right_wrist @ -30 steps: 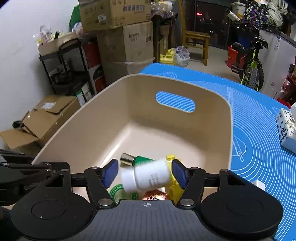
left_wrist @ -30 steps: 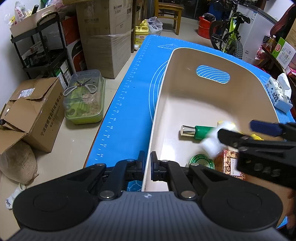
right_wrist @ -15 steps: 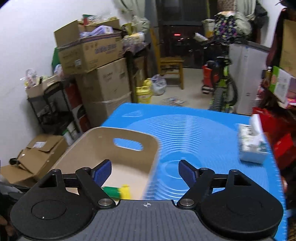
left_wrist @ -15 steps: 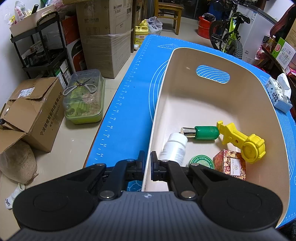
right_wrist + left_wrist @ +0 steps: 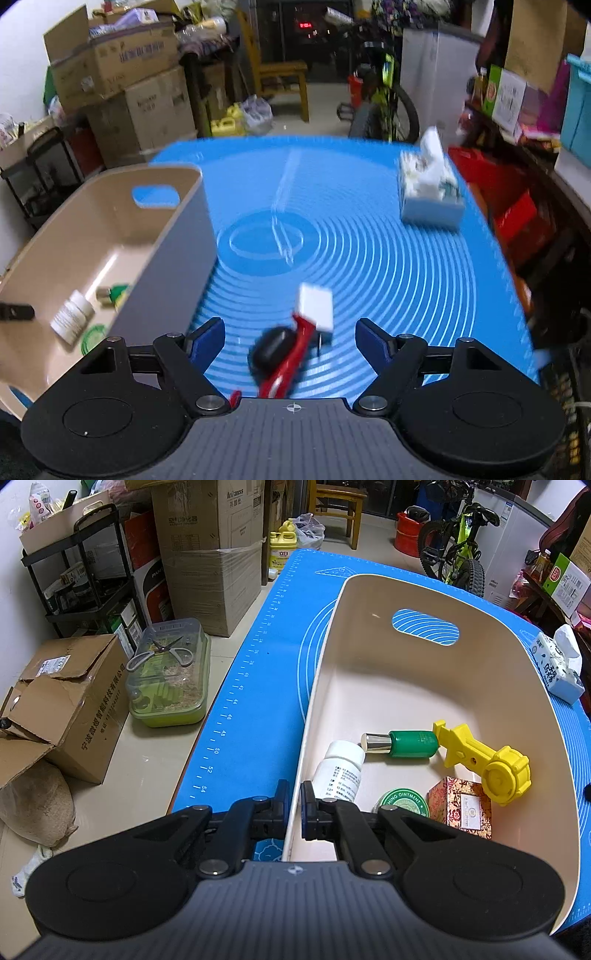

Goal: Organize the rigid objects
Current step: 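Reach the right gripper to the red-handled pliers and grasp them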

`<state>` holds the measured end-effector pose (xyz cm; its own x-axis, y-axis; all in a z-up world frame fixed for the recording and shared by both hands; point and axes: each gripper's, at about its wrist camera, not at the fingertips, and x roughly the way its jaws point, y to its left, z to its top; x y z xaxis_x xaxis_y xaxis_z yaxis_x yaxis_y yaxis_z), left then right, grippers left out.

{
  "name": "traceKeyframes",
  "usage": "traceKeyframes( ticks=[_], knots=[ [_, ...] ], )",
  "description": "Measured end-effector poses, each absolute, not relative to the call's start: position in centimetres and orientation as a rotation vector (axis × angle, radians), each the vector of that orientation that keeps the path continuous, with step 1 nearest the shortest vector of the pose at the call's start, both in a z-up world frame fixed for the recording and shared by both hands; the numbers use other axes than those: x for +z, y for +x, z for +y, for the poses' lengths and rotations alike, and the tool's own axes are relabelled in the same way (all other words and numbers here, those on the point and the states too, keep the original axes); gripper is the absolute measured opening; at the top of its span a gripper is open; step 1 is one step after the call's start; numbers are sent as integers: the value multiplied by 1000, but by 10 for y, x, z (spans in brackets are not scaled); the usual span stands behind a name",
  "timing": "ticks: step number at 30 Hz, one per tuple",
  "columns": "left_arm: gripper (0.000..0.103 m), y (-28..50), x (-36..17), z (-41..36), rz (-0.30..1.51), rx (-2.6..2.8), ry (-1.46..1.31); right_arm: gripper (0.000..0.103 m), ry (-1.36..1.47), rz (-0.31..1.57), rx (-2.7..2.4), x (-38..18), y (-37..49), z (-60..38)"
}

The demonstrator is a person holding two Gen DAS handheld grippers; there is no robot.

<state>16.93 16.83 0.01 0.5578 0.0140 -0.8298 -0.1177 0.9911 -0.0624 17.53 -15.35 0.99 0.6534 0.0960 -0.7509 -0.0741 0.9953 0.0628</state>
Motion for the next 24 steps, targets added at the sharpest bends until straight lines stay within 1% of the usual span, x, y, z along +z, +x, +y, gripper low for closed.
traceKeyframes(
  ticks=[12,15,16,18,20,21,24],
  knots=[
    [8,169,0,168,976,78,-115,62,44,987,75,-46,184,-142],
    [8,169,0,167,976,79,-115,53,44,1001,63,-55,187,-139],
    [8,169,0,167,976,79,-115,49,40,1006,62,-59,188,-137],
    [8,169,0,168,976,78,-115,48,37,1002,60,-63,188,-135],
    [8,169,0,167,976,78,-115,39,31,987,67,-64,186,-132],
    [8,169,0,167,976,79,-115,38,33,981,68,-64,185,-132],
    [8,169,0,167,976,79,-115,30,49,969,70,-64,181,-133]
  ],
)
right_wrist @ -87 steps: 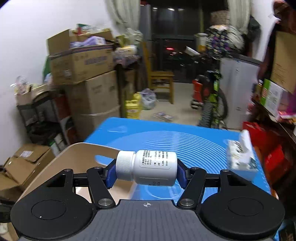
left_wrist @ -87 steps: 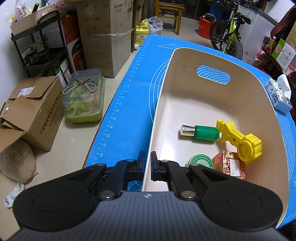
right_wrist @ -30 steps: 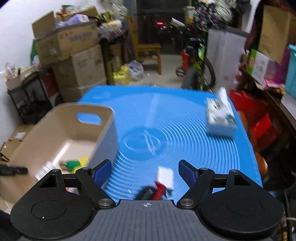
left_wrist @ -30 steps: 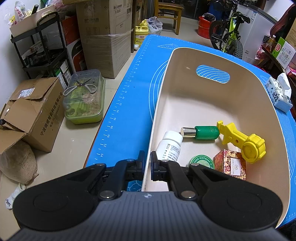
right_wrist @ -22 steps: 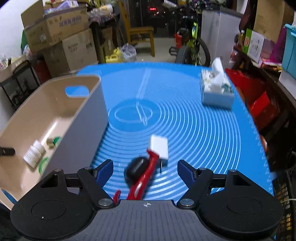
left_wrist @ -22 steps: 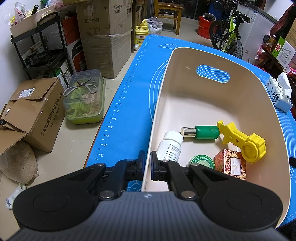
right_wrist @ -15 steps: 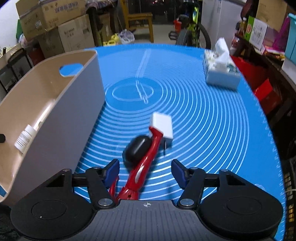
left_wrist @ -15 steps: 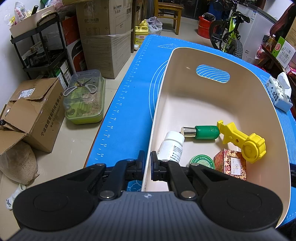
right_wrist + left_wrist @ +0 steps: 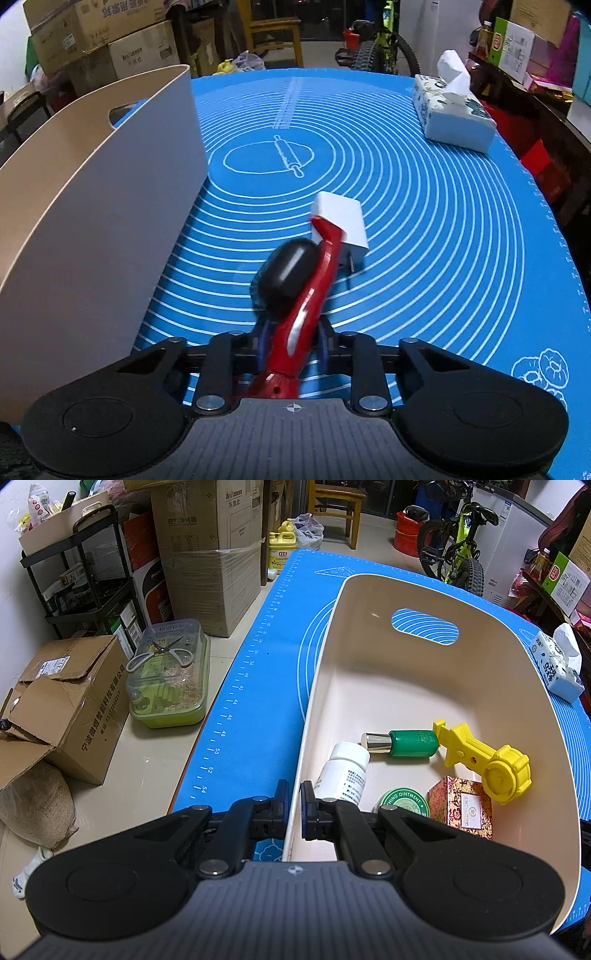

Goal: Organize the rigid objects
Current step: 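Reach the right gripper to the red-handled pliers and grasp them, then carry the red-handled pliers into the beige bin and release them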

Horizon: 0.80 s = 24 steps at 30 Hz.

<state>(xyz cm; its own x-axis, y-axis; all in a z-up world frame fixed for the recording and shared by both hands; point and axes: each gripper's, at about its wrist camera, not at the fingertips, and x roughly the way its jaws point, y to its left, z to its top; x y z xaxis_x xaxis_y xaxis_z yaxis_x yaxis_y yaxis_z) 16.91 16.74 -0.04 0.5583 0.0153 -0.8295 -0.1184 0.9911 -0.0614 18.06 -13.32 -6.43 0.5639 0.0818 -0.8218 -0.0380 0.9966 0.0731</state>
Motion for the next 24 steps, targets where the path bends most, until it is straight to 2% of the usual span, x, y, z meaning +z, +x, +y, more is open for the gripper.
traceKeyframes(
  ticks=[24],
  knots=[
    [8,169,-1,166,976,79,-114,30,105,806,101,4,156,-154]
  ],
)
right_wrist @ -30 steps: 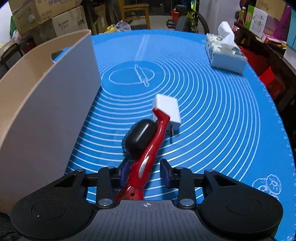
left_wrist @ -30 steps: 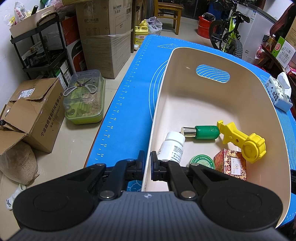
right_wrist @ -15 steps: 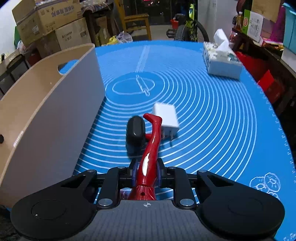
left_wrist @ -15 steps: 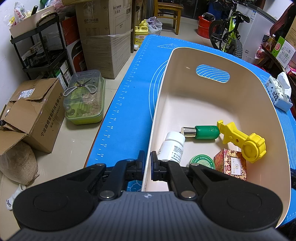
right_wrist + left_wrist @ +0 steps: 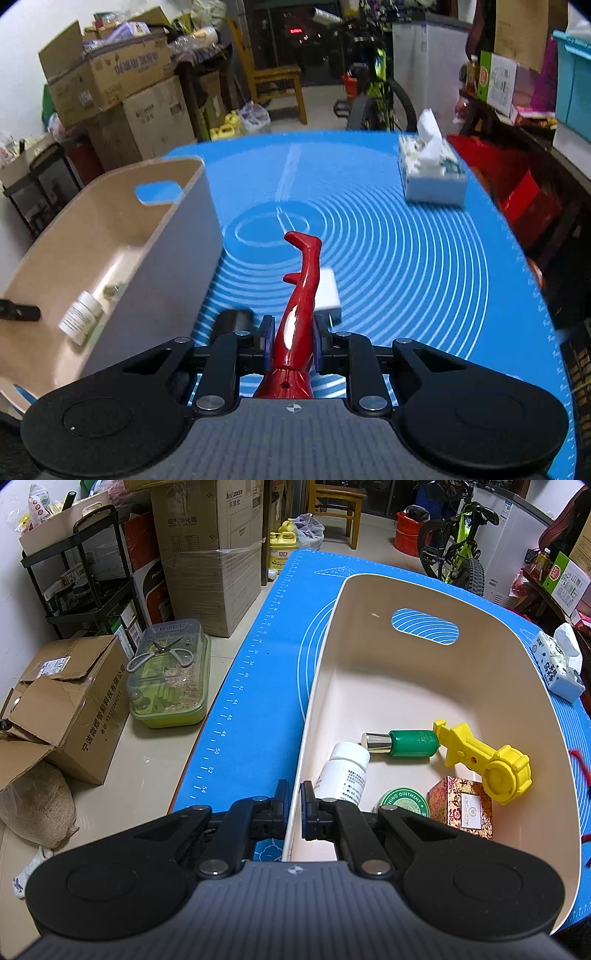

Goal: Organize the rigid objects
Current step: 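Carry the red-handled pliers into the beige bin and release them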

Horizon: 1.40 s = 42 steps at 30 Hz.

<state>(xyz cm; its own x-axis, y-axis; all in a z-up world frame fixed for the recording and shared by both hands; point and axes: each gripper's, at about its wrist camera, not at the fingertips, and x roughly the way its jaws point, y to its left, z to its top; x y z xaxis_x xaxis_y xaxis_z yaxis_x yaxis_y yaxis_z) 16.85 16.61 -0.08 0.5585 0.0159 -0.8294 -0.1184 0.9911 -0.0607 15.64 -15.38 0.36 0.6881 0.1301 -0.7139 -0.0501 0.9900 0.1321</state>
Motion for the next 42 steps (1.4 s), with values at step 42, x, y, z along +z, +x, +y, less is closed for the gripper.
traceKeyframes(
  ticks=[42],
  knots=[
    [8,168,-1,165,975,80,-113,30,-41,776,424,30,207,19]
  ],
)
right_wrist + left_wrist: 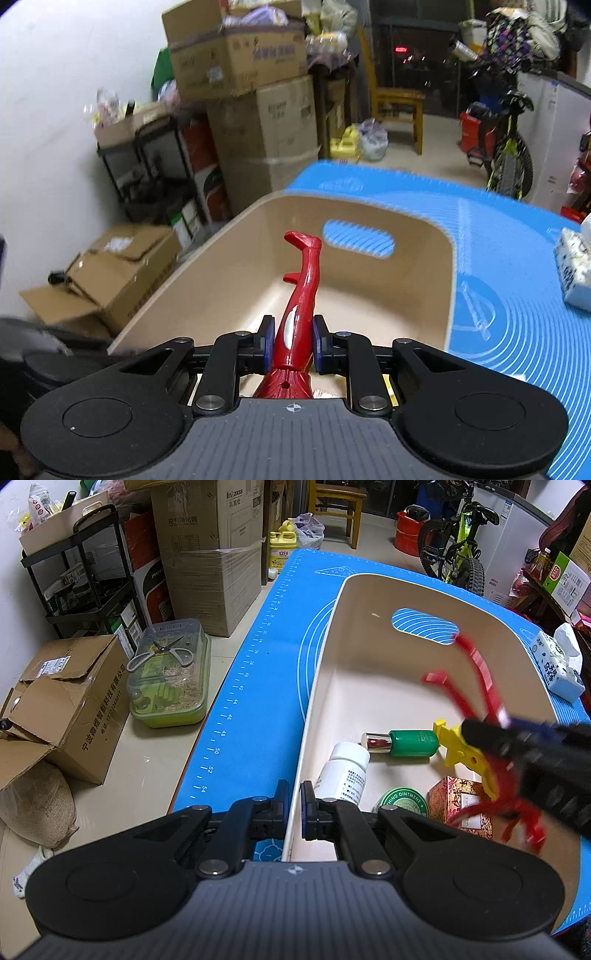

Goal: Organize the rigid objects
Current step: 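Carry the red-handled pliers into the beige bin and release them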

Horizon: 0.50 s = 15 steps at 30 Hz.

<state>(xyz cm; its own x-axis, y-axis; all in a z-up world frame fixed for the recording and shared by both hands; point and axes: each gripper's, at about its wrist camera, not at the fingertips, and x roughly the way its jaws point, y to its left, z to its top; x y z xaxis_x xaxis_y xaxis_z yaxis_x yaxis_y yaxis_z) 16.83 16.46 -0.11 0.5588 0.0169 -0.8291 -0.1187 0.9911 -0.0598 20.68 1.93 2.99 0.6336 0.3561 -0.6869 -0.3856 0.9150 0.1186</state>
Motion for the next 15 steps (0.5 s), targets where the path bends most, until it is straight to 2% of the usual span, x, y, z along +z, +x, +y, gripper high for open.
traceKeyframes(
  ticks=[9,11,13,15],
  knots=[
    [8,168,-1,164,975,81,-113,31,-43,881,426,6,207,18],
    [8,168,-1,165,975,81,-112,48,-25,868,422,11,207,12],
    [8,168,-1,165,976,81,-112,58,-13,847,419,18,207,6],
    [8,168,-1,165,975,81,-112,62,18,835,419,25,206,-5]
  ],
)
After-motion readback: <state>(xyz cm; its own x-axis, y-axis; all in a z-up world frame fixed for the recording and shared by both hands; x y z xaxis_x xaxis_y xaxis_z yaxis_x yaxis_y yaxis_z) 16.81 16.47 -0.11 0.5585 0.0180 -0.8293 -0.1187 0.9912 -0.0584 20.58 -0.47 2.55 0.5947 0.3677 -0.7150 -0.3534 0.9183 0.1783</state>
